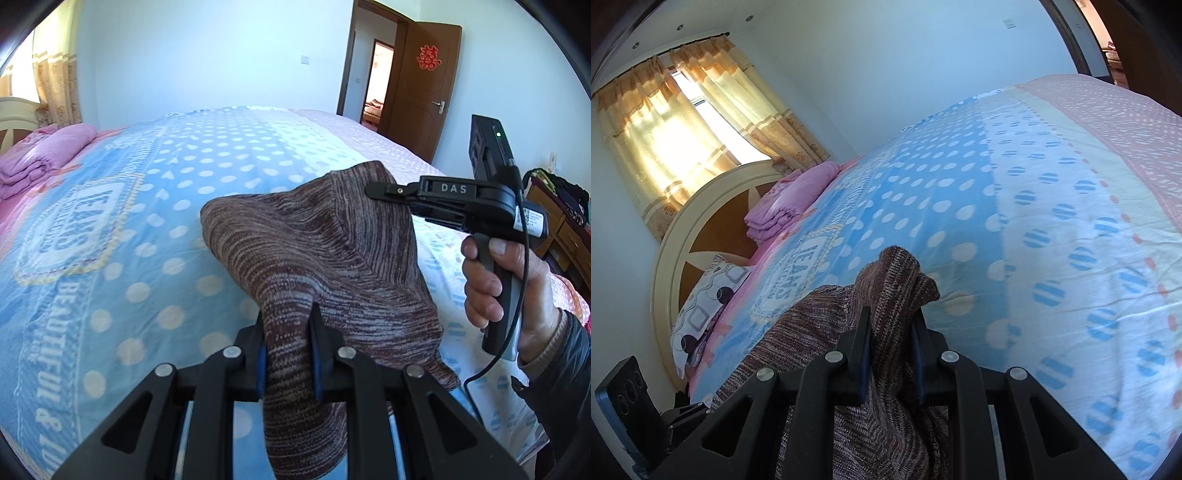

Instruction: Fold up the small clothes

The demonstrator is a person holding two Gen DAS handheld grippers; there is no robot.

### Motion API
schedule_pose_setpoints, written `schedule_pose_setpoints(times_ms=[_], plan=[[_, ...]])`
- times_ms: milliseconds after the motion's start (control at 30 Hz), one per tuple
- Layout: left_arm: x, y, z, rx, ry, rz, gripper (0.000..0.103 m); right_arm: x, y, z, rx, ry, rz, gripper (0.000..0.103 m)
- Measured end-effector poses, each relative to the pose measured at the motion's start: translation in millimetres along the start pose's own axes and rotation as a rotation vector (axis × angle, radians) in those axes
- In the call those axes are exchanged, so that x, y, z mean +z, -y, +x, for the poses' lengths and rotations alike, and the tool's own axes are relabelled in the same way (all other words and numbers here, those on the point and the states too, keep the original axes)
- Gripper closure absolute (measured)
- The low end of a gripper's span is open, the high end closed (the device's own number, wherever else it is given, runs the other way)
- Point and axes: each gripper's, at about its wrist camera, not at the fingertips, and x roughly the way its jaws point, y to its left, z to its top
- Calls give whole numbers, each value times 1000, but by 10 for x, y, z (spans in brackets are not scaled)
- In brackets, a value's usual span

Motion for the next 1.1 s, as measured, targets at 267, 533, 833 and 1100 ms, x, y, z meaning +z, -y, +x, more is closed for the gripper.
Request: schedule_pose_setpoints(times_ms=[267, 533, 833, 1100], plan=[[-132, -295, -169, 35, 8, -35, 84, -103, -397, 287, 44, -36, -30, 85], [-233, -589, -352, 76, 26, -72, 84, -146, -784, 541, 92, -64, -65, 85], [-361, -877, -526, 125, 47, -96, 84, -201, -1197, 798, 135, -96, -104, 85], [-453, -1080, -700, 169, 68, -114, 84, -218, -1602, 1015, 175, -121, -152, 85]])
